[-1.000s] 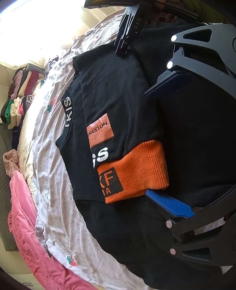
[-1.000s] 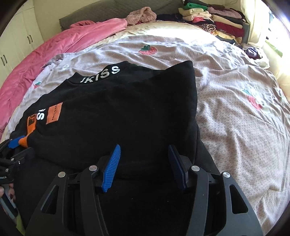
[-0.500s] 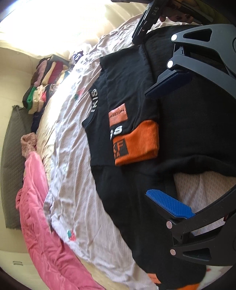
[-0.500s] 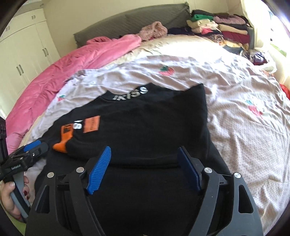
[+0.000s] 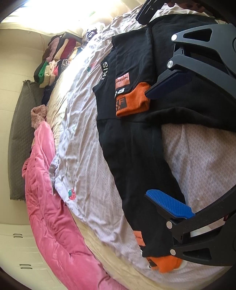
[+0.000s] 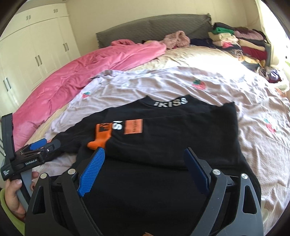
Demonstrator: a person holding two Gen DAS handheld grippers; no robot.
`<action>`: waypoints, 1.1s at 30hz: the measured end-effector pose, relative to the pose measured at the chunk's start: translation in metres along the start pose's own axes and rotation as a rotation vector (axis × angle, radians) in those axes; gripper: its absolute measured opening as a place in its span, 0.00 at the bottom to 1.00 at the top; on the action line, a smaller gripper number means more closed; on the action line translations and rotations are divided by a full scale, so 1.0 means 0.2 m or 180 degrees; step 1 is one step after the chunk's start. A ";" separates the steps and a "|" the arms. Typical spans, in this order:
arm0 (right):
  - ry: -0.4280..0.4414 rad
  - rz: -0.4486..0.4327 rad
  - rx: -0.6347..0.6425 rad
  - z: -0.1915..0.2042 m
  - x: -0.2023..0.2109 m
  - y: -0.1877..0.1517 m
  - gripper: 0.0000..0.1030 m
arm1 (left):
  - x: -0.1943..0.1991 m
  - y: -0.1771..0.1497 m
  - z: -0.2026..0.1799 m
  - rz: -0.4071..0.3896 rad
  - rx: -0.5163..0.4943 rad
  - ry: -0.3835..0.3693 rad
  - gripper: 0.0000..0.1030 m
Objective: Fold small clothes
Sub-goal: 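Grasp the other orange cuff with the left gripper and lift it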
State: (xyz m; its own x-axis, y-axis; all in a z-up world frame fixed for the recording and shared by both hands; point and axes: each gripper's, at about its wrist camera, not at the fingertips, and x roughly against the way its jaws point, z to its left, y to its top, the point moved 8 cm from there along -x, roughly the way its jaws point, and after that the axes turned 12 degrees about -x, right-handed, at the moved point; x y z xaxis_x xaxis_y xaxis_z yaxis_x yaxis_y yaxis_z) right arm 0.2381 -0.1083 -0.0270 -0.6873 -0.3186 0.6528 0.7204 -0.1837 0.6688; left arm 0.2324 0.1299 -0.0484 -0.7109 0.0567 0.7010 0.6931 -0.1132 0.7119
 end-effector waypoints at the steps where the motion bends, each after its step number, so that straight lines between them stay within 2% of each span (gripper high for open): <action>1: 0.0030 0.0004 0.0029 0.03 0.00 0.00 0.85 | 0.01 -0.01 0.02 -0.0003 0.0018 0.0018 0.91; 6: 0.0121 0.0025 0.0174 0.17 -0.01 -0.02 0.85 | 0.05 -0.05 0.09 -0.0005 0.0134 0.0018 0.91; 16: 0.0328 0.0102 0.0365 0.41 -0.03 -0.07 0.85 | 0.15 -0.14 0.35 -0.0014 0.0443 0.0314 0.91; 24: 0.0451 0.0170 0.0523 0.59 -0.07 -0.11 0.85 | 0.21 -0.22 0.53 0.0031 0.0545 0.0524 0.91; 33: 0.0548 0.0256 0.0743 0.80 -0.13 -0.16 0.85 | 0.25 -0.31 0.73 0.0020 0.0858 0.0522 0.91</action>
State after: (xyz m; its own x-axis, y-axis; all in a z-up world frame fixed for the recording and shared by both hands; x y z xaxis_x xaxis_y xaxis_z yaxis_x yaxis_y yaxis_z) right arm 0.2182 0.0537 -0.0083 -0.5886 -0.4800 0.6505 0.7173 0.0610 0.6941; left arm 0.1714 0.2844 -0.0511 -0.7012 -0.1064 0.7050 0.6886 0.1551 0.7083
